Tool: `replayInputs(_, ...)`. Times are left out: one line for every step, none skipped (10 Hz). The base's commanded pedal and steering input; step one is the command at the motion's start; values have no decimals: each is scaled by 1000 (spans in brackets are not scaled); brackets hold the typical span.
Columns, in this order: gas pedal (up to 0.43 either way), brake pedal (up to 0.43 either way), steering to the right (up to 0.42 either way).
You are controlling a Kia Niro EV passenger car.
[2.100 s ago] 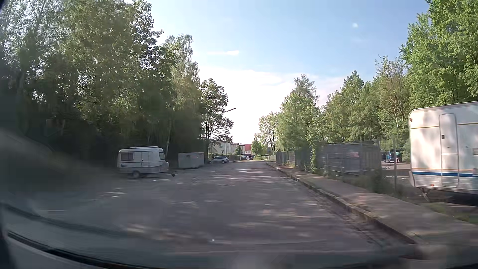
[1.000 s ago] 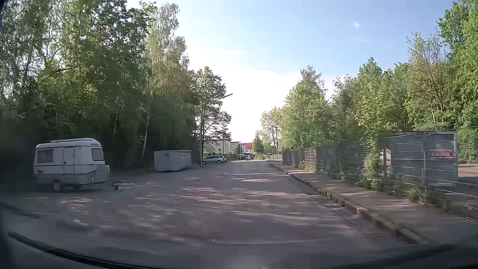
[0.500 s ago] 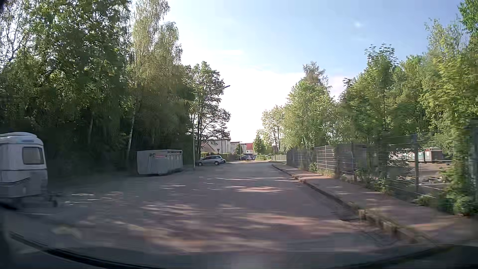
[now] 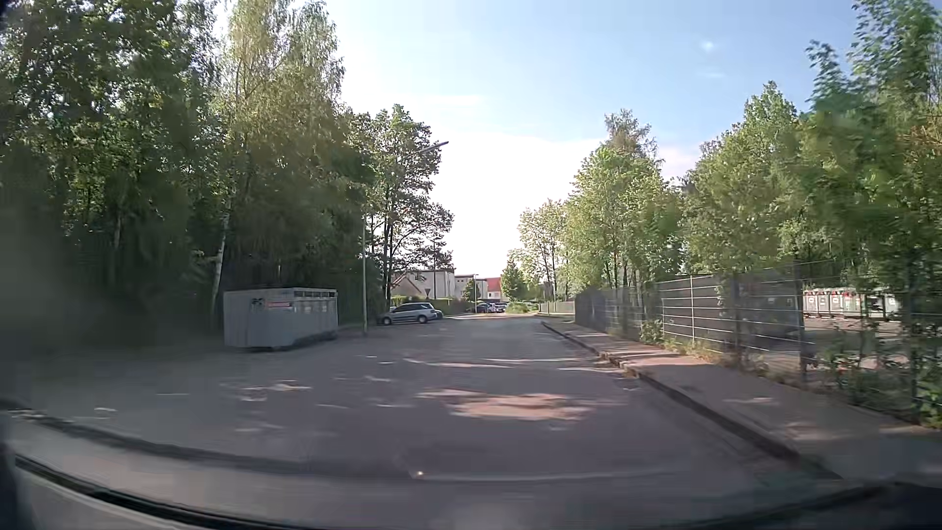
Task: Follow the waypoints while adhering to traffic rules and regulations
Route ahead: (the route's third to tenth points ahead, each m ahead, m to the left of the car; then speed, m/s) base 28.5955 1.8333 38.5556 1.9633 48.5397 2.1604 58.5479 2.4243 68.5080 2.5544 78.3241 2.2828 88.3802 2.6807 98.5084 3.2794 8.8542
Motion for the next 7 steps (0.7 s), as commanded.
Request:
replayInputs(0,0,-6)
replayInputs(0,0,-6)
replayInputs(0,0,-6)
replayInputs(0,0,-5)
replayInputs(0,0,-4)
replayInputs(0,0,-3)
replayInputs(0,0,-3)
